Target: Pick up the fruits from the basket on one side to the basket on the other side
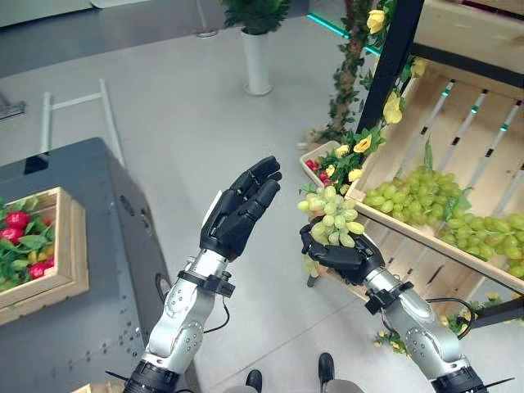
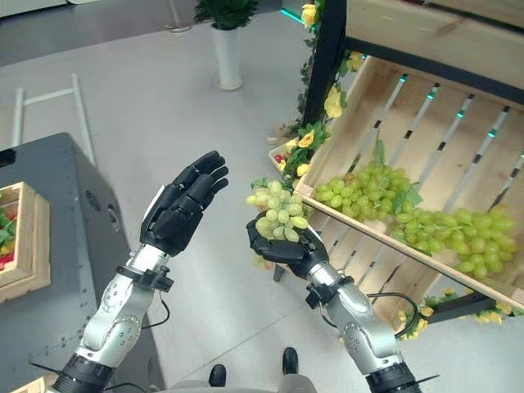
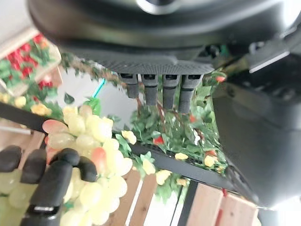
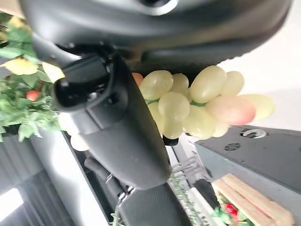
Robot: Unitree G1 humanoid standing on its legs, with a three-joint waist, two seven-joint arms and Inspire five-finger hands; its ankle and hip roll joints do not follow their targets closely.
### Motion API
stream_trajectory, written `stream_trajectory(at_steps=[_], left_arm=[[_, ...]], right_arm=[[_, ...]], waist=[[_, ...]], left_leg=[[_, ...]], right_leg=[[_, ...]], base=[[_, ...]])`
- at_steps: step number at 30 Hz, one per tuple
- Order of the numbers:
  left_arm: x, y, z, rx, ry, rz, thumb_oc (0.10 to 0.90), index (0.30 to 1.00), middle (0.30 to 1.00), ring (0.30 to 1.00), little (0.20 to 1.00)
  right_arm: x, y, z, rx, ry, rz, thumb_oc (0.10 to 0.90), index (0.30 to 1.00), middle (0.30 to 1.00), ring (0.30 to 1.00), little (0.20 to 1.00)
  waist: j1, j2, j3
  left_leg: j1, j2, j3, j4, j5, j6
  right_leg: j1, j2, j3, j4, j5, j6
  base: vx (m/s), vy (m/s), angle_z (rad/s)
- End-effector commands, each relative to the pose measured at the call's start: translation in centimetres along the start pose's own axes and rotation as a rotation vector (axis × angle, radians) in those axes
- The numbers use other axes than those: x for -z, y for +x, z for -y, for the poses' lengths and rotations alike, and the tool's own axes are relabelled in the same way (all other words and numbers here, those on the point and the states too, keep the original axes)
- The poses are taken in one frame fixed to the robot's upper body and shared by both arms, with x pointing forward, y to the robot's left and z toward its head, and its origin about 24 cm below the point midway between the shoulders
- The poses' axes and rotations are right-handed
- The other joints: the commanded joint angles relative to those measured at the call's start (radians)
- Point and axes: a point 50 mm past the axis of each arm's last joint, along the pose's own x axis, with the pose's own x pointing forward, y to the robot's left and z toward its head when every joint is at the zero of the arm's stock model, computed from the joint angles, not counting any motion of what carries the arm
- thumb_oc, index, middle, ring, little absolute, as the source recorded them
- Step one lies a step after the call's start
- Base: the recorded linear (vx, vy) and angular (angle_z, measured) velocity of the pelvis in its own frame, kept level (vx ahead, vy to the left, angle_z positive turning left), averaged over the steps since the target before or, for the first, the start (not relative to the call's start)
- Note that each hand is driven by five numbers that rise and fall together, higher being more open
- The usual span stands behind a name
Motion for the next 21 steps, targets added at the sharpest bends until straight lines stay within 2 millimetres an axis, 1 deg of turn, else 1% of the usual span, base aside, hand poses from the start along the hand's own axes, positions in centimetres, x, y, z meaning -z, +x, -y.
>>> stream_trajectory(at_steps=[1,4,7,8,12,14,17,18,19,21], left_arm=[[-3.2,1.7,2.0,0.188,0.011,0.16,0.8,0.9,0.9,0.9,0.9],[-3.3,1.8,2.3,0.195,0.015,0.161,0.8,0.9,0.9,0.9,0.9],[-3.9,2.1,2.2,0.196,0.032,0.181,0.8,0.9,0.9,0.9,0.9],[-3.9,2.1,2.2,0.196,0.033,0.181,0.8,0.9,0.9,0.9,0.9],[-4.2,2.3,2.1,0.179,0.038,0.198,0.8,0.9,0.9,0.9,0.9],[-4.2,2.3,2.0,0.169,0.035,0.204,0.8,0.9,0.9,0.9,0.9],[-4.3,2.3,1.9,0.157,0.025,0.215,0.8,0.9,0.9,0.9,0.9],[-4.4,2.3,1.9,0.149,0.03,0.223,0.8,0.9,0.9,0.9,0.9],[-4.4,2.3,1.9,0.148,0.032,0.226,0.8,0.9,0.9,0.9,0.9],[-4.4,2.2,1.9,0.14,0.029,0.238,0.8,0.9,0.9,0.9,0.9]], right_arm=[[-7.7,1.0,-2.0,-0.137,-0.073,0.445,0.4,0.3,0.3,0.3,0.3],[-7.5,0.9,-2.3,-0.149,-0.054,0.446,0.4,0.3,0.3,0.3,0.3],[-7.0,1.0,-2.5,-0.174,-0.029,0.432,0.4,0.3,0.3,0.3,0.3],[-7.0,1.0,-2.5,-0.175,-0.028,0.432,0.4,0.3,0.3,0.3,0.3],[-7.0,1.4,-2.5,-0.199,-0.008,0.421,0.4,0.3,0.3,0.3,0.3],[-6.9,1.7,-2.6,-0.209,-0.008,0.416,0.4,0.3,0.3,0.3,0.3],[-6.7,2.0,-3.0,-0.233,-0.015,0.407,0.4,0.3,0.3,0.3,0.3],[-6.8,2.3,-3.1,-0.251,-0.023,0.404,0.4,0.3,0.3,0.3,0.3],[-6.9,2.3,-3.2,-0.256,-0.021,0.404,0.4,0.3,0.3,0.3,0.3],[-7.2,2.4,-3.2,-0.272,-0.007,0.397,0.4,0.3,0.3,0.3,0.3]], waist=[[0.001,0.009,-0.079],[-0.01,0.009,-0.068],[-0.01,0.007,-0.067],[-0.009,0.007,-0.067],[0.006,0.014,-0.073],[0.017,0.013,-0.076],[0.03,0.008,-0.082],[0.036,0.004,-0.088],[0.036,0.001,-0.09],[0.032,-0.008,-0.099]], left_leg=[[-0.025,-0.017,0.044,0.015,-0.053,0.001],[-0.024,-0.028,0.058,0.023,-0.068,0.018],[-0.026,-0.036,0.103,0.024,-0.083,0.028],[-0.026,-0.036,0.106,0.024,-0.083,0.029],[-0.031,-0.019,0.173,0.01,-0.073,0.037],[-0.035,-0.01,0.191,0.009,-0.071,0.038],[-0.036,0.007,0.207,0.008,-0.067,0.031],[-0.032,0.024,0.215,0.008,-0.064,0.02],[-0.03,0.031,0.216,0.007,-0.062,0.014],[-0.023,0.06,0.221,0.003,-0.05,-0.011]], right_leg=[[0.014,-0.004,-0.047,0.087,-0.06,0.043],[-0.024,-0.02,-0.041,0.109,-0.043,0.059],[-0.06,-0.046,-0.074,0.124,-0.001,0.077],[-0.061,-0.047,-0.075,0.126,-0.001,0.078],[-0.067,-0.078,-0.141,0.21,0.009,0.075],[-0.057,-0.087,-0.166,0.225,0.003,0.071],[-0.028,-0.092,-0.197,0.204,-0.019,0.066],[0.004,-0.078,-0.218,0.156,-0.051,0.06],[0.015,-0.07,-0.22,0.136,-0.057,0.059],[0.051,-0.041,-0.21,0.063,-0.062,0.047]], base=[[0.01,0.245,-0.12],[-0.02,0.191,-0.28],[-0.04,0.091,-0.54],[-0.03,0.001,-0.67],[-0.05,-0.04,-0.68],[-0.06,-0.131,-0.51],[-0.03,-0.213,-0.3],[0.0,-0.248,-0.12],[0.01,-0.337,-0.19],[0.01,-0.295,-0.34]])
